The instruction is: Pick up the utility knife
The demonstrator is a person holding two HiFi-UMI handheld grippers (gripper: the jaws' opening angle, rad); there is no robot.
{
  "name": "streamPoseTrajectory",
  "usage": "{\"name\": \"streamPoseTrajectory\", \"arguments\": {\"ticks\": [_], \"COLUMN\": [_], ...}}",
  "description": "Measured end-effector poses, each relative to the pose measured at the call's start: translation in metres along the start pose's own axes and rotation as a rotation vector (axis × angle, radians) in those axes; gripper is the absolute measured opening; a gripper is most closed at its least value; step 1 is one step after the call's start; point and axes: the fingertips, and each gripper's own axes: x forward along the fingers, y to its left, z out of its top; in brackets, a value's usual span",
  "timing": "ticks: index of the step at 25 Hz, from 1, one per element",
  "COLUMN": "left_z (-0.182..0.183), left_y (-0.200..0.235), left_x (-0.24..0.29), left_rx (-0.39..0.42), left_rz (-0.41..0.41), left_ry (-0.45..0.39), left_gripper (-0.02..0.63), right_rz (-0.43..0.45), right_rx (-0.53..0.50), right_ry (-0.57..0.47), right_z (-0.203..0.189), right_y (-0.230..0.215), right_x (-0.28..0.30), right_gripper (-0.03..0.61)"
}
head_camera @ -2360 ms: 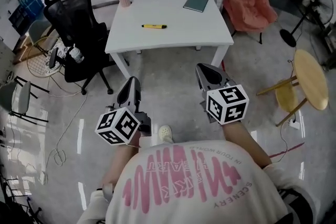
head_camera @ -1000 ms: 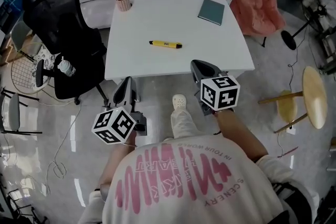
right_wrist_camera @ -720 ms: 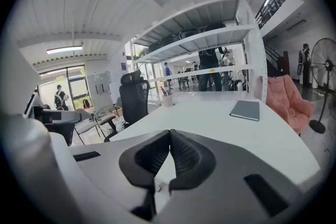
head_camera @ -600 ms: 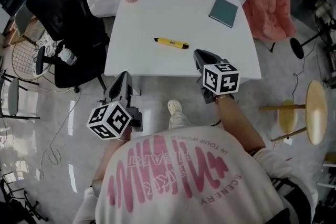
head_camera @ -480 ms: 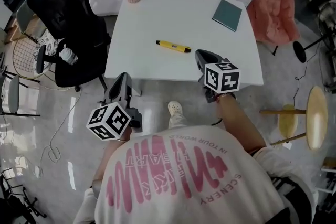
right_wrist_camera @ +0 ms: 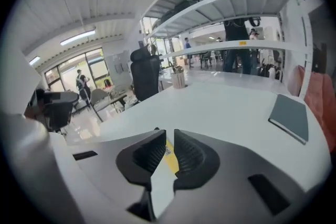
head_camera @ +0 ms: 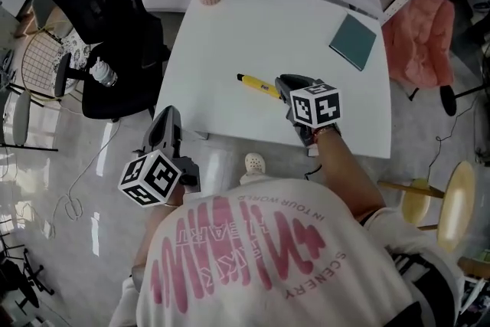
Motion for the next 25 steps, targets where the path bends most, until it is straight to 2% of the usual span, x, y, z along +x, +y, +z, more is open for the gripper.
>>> {"name": "streamPoseTrajectory", "arguments": {"ticks": [3, 7, 12, 15, 25], "left_z": [0.001, -0.005, -0.003, 0.000, -0.003], "left_y": [0.012, 0.025, 0.027, 0.036, 0.051], "left_x": [0.013, 0.028, 0.041, 0.043, 0.050], "left_rx": [-0.018, -0.042, -0.040, -0.042, -0.054], "left_rz": [0.040, 0.082, 0.099, 0.122, 0.154], "left_ry": [-0.003, 0.021, 0.026, 0.023, 0.030], "left_gripper": [0.025, 0.025, 0.025, 0.025, 0.025], "right_rz": [0.028, 0.110, 0.192, 0.197, 0.173], "right_rx": [-0.112, -0.143, -0.223, -0.279, -0.390], "right_ry": [0.103, 0.206, 0.300, 0.347, 0.455], "right_z": [-0.008, -0.014, -0.022, -0.027, -0.035], "right_y": [-0.004, -0.001, 0.008, 0.010, 0.007], "right_x": [0.026, 0.055, 0.078, 0.090, 0.112], "right_gripper": [0.074, 0.115, 0.213, 0.236, 0.235]}}
